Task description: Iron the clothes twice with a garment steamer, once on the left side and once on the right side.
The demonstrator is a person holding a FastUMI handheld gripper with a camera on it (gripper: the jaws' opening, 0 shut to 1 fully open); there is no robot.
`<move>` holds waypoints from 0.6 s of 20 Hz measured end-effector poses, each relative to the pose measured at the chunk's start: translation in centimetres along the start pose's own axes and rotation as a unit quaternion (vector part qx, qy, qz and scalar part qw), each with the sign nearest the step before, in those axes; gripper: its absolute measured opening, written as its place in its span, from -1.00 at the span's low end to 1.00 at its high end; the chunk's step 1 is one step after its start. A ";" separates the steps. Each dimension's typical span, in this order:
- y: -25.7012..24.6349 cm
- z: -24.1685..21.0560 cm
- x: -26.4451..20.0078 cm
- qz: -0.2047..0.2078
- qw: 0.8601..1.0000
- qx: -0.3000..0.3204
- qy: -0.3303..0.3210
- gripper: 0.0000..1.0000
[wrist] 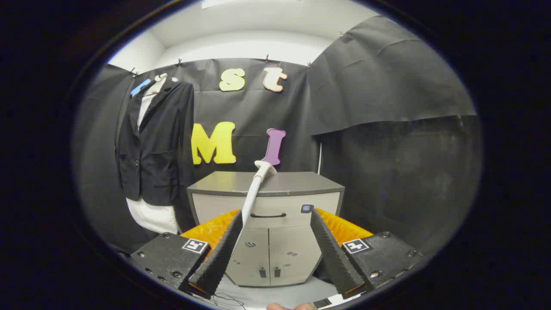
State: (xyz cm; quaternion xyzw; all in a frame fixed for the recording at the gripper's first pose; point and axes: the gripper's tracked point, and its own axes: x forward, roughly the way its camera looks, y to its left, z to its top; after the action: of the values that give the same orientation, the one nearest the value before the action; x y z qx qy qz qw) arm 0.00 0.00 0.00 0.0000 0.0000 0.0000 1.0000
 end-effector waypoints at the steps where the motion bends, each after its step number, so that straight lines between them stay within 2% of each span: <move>1: 0.2 0.0 0.0 0.002 1.000 0.000 0.001 0.98; 12: 1.7 -0.1 1.0 -0.004 1.000 0.002 0.011 0.97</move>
State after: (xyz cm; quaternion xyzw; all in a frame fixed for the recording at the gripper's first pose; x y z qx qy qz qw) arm 0.97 1.75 -0.12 0.0019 0.0114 -0.0040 0.9999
